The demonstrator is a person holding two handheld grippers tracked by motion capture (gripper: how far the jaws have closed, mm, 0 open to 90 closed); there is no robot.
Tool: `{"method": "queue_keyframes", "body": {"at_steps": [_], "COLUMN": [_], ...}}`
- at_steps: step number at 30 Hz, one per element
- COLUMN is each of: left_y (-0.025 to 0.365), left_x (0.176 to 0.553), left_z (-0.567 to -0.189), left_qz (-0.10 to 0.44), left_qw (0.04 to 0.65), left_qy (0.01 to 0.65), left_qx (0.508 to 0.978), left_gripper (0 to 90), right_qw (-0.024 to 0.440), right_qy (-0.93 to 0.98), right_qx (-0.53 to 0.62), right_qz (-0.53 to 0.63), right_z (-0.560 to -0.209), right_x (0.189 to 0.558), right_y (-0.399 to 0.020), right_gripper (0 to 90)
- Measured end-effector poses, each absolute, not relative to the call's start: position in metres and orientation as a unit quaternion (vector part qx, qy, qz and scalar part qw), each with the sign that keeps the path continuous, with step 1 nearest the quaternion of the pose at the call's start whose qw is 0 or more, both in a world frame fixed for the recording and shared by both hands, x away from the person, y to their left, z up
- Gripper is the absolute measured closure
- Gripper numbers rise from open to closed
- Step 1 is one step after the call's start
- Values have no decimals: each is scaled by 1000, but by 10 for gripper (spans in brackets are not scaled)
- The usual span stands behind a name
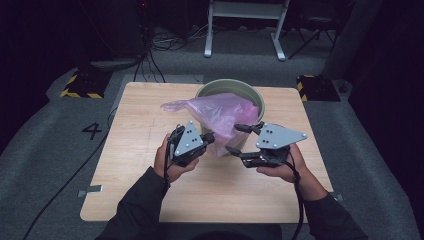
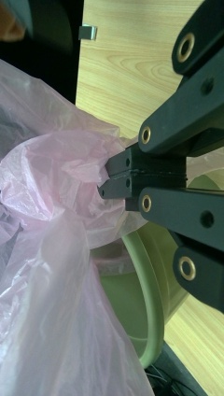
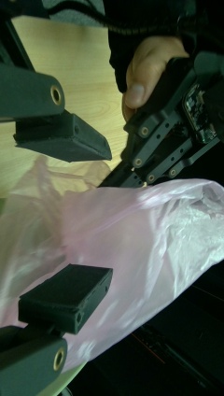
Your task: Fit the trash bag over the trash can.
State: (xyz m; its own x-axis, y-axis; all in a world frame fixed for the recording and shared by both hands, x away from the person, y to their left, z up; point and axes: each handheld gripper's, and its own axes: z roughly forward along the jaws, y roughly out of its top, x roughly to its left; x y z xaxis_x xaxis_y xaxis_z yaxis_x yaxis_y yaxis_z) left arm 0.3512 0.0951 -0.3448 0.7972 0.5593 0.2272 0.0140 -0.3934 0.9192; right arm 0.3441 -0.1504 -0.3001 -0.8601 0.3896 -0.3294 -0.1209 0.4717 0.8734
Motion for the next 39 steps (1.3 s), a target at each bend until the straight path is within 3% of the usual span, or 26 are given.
{"method": "queue_keyframes", "body": {"at_steps": [2, 6, 9, 15, 29, 39], "left_y": [95, 98, 104, 112, 143, 148], "left_x": [351, 351, 352, 351, 360, 381], "left_z": [-345, -346, -347, -347, -361, -378], "left_qz": [261, 255, 251, 254, 264, 260], "left_qw": [520, 524, 529, 531, 518, 498], "left_qy": [179, 179, 179, 186, 232, 261], "left_qx": [793, 793, 790, 787, 780, 785], "left_gripper": [899, 899, 899, 899, 899, 899], "right_qw": [252, 233, 233, 238, 247, 243], "right_qy": [820, 813, 810, 802, 777, 766], "right_qx": [89, 105, 110, 127, 237, 328], "right_qz": [506, 523, 527, 533, 527, 496], "right_z": [-301, -302, -303, -301, -307, -337], "right_x": [350, 363, 367, 367, 368, 398], "right_y": [-147, -146, -149, -158, -233, -272], "right_gripper": [483, 753, 849, 863, 878, 878]}}
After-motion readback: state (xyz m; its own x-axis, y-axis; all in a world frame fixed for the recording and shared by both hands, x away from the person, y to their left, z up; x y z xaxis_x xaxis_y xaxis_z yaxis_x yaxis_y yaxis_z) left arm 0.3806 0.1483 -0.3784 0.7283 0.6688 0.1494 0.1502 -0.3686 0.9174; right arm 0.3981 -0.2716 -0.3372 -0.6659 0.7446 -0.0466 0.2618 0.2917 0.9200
